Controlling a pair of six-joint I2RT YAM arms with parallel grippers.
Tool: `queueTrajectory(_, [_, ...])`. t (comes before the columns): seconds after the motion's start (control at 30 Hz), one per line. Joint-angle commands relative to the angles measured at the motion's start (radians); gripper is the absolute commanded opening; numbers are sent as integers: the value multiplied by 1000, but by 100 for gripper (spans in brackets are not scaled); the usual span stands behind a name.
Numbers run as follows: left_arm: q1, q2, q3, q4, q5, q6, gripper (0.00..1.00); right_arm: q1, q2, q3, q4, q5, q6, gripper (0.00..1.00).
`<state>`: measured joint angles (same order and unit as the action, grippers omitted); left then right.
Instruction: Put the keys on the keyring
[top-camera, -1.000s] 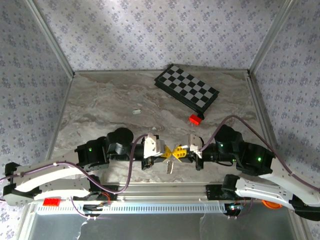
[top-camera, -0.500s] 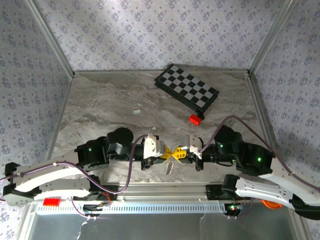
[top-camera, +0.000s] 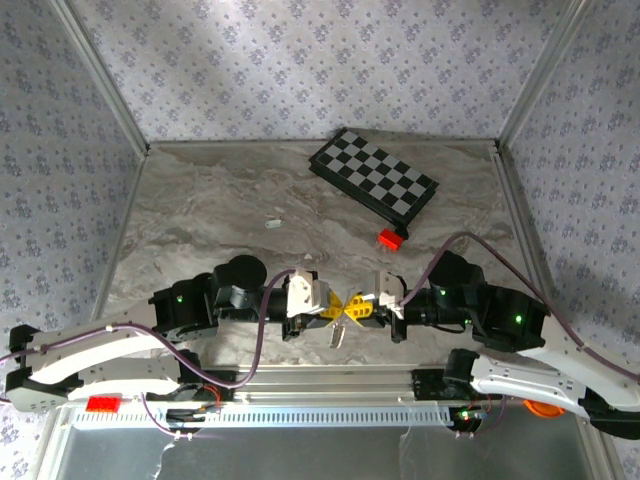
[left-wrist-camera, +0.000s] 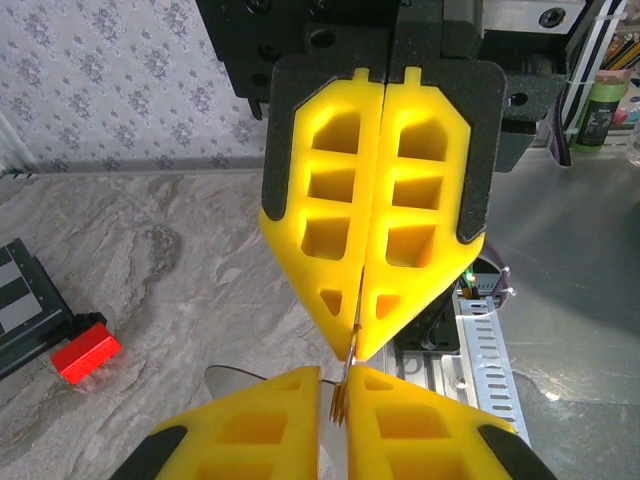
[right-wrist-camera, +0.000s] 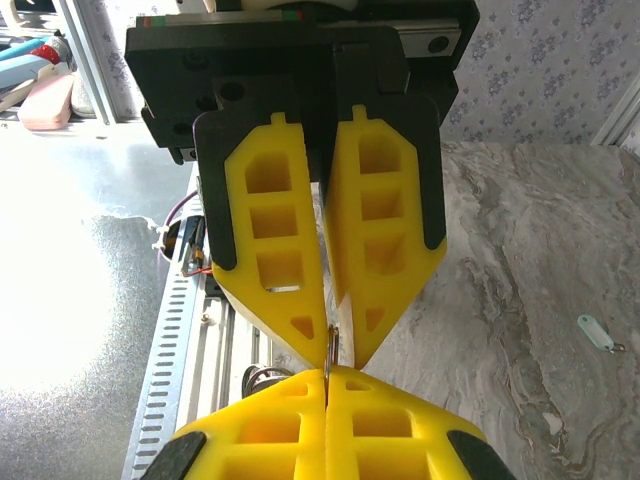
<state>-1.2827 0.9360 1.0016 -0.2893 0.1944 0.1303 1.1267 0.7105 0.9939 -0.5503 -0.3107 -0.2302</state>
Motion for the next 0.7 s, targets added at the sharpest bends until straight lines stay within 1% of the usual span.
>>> queueTrajectory(0.0, [1, -26, 39, 6, 5, -8, 12, 10, -7, 16, 20, -17, -18, 0])
queueTrajectory(0.3, [0, -29, 46, 3, 14, -14, 4, 11, -6, 16, 21, -19, -26, 0])
queueTrajectory(0.4, [0, -29, 46, 7, 21, -15, 0, 12, -8, 15, 22, -18, -26, 0])
queueTrajectory(0.6, [1, -31, 35, 27, 23, -27, 0, 12, -11, 12, 24, -10, -22, 0])
queueTrajectory(0.67, [2, -29, 30, 32, 13, -30, 0, 11, -15, 12, 25, -12, -19, 8])
